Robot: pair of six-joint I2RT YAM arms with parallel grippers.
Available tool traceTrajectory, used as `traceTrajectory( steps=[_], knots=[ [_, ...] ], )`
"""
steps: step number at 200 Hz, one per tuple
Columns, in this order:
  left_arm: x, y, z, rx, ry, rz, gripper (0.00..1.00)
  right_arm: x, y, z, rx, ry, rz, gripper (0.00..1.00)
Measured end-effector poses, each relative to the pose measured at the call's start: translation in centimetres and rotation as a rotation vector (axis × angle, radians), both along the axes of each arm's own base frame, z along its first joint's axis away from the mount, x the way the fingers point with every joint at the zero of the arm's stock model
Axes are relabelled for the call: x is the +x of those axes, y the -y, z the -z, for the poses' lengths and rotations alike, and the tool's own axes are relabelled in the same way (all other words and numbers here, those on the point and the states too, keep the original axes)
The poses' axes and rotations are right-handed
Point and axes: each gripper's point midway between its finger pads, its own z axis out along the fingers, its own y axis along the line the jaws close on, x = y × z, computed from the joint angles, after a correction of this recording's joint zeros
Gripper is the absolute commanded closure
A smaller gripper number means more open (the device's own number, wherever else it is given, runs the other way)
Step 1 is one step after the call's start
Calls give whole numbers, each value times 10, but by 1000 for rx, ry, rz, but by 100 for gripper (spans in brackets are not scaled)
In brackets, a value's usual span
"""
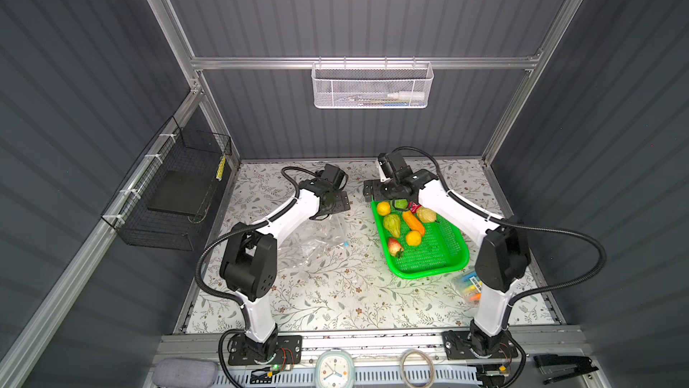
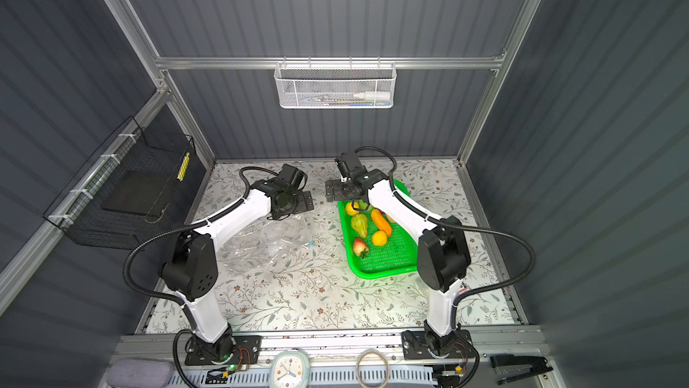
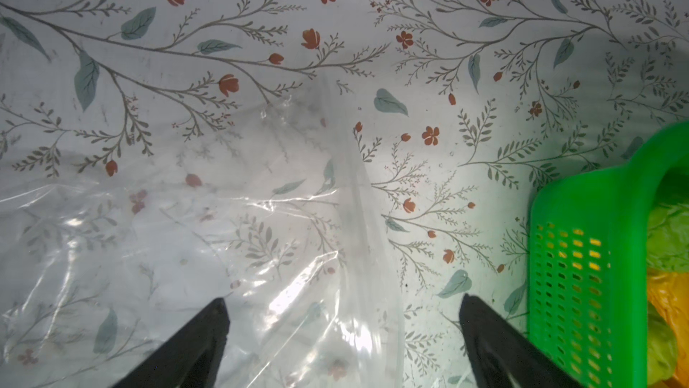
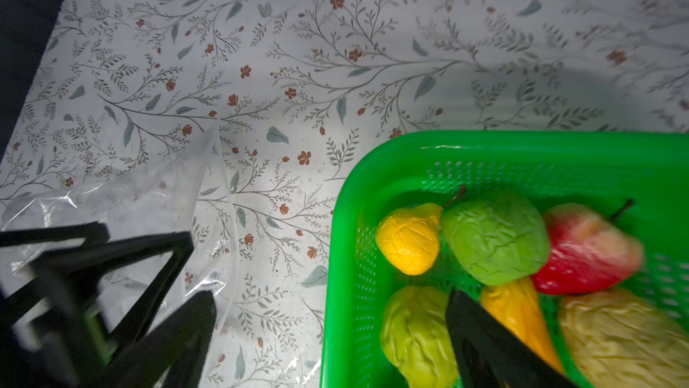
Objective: Place the food in the zip-top bag and seal the zipper
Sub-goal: 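Grasp and lift the bag's open edge with the left gripper while the right approaches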
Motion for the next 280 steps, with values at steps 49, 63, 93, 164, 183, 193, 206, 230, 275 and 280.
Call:
traceTrajectory(
  steps=[49,63,93,164,183,193,206,230,275,280],
  knots=[
    [1,2,33,84,-71,5,17,-24,58,-13,4,31,91,1],
    [-1,2,42,103,-92,10,20,-34,72,-7,-12,23,110,1],
    [-2,4,57,131,-124,18,35,-52,88,-2,-37,20,126,1],
    [-2,7,52,140,-113,40,98,-63,79,1,19,-8,81,1],
    [-1,8,32,116,-75,39,100,-65,70,-1,56,-16,47,1],
    [-1,8,19,97,-48,40,100,-66,65,-1,77,-23,25,3],
    [0,12,-1,58,-10,46,100,-68,57,-2,105,-29,-1,6],
    [-1,24,-41,-54,75,79,100,-74,37,-5,172,-48,-62,13],
    [-12,38,-83,-207,170,139,100,-87,1,-25,320,-80,-155,23],
    [-12,40,-85,-217,174,144,100,-88,-2,-29,335,-82,-163,24]
  ],
)
